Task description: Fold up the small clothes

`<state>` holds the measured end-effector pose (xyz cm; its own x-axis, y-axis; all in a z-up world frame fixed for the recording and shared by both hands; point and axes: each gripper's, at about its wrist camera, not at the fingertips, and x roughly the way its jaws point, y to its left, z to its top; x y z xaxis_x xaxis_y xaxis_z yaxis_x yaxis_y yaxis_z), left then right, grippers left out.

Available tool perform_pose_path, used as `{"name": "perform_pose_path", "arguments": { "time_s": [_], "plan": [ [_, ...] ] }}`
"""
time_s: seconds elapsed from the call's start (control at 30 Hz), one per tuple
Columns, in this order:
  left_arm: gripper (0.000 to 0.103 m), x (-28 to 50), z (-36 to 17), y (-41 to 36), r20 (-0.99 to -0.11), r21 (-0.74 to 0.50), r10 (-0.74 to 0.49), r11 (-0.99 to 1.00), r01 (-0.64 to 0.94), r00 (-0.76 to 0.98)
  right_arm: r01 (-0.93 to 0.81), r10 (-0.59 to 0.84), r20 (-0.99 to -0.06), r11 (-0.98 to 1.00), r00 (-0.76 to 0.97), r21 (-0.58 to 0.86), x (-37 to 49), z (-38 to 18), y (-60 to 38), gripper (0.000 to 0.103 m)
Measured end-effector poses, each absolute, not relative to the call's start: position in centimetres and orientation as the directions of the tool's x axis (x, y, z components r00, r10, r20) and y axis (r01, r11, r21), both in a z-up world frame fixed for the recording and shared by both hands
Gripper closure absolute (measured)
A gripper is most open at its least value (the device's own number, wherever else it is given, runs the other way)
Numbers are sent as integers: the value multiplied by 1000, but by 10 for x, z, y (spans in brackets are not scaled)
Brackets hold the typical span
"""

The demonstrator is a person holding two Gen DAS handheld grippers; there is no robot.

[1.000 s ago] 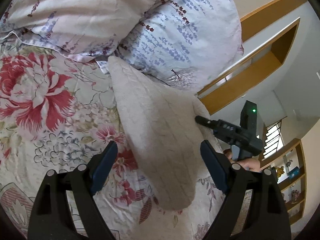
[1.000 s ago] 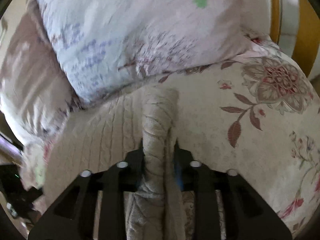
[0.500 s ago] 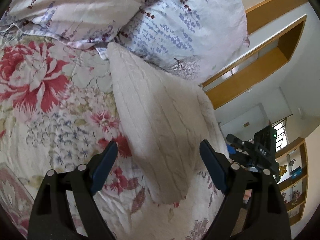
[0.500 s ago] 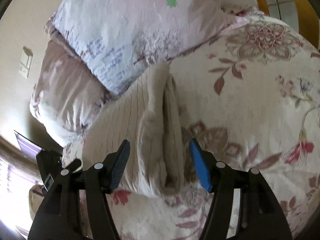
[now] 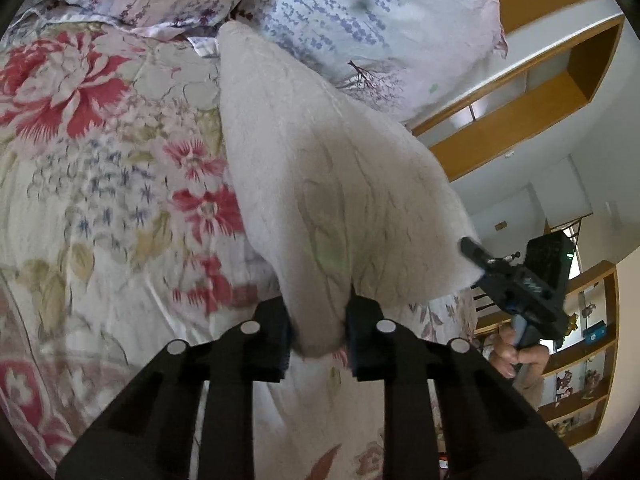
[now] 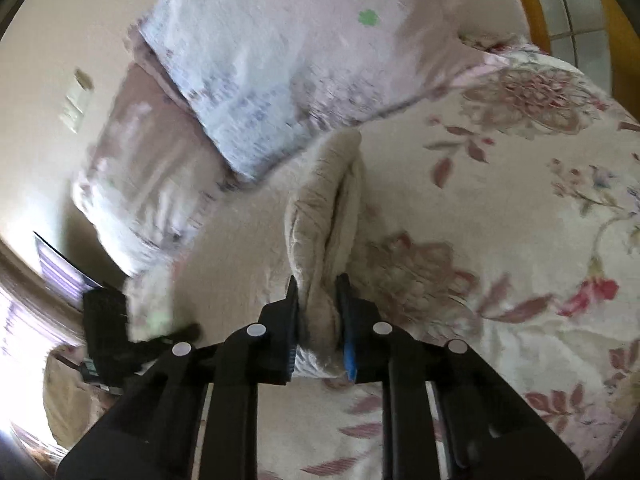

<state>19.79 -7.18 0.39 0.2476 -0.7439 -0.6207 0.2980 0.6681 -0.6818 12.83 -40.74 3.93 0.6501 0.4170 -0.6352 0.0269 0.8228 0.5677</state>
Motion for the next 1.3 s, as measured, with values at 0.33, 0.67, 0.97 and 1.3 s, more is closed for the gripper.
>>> {"name": "perform_pose_path", "arguments": {
  "time_s": [0.33,0.67,0.97,1.3],
  "plan": [
    [46,193,17,-69,-661,-623,-703,709,332,260,104,471,-650,758,596,644,139,16,-430,62],
    [12,232,50,-99,-762,-342,-466,879,332,450,173,508,-590,648,627,742,203,20,-441,44],
    [8,240,43,-110,-775,-322,-438,894,311,456,180,498,-617,670,610,720,222,6,-429,65],
    [7,245,40,-112,-777,-350,-452,889,296,439,76,345,-601,823,721,563,219,51,-411,85]
  ]
}}
